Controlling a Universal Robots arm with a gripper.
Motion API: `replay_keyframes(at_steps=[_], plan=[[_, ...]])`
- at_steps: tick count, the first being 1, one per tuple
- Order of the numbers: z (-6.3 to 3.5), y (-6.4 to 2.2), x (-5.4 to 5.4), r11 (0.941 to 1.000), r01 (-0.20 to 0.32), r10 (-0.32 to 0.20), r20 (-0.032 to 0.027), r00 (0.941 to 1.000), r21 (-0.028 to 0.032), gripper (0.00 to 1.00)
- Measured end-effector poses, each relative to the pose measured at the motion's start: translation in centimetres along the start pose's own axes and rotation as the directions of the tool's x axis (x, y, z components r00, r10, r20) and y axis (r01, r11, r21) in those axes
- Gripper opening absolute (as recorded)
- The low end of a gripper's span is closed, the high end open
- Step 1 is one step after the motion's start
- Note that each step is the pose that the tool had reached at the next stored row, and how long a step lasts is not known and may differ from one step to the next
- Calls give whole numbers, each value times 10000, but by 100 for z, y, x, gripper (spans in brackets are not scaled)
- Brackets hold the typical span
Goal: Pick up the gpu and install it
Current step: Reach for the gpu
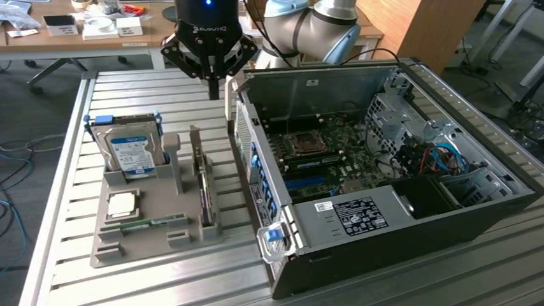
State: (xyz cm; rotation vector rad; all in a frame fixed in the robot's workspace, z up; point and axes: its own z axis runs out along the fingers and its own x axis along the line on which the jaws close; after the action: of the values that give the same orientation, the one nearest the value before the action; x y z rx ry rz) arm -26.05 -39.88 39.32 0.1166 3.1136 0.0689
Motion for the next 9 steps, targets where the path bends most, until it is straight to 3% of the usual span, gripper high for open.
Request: replay_keyframes(at_steps=[9], plan=[[0, -1, 13, 10000, 1, -1, 0, 10000, -1, 11]])
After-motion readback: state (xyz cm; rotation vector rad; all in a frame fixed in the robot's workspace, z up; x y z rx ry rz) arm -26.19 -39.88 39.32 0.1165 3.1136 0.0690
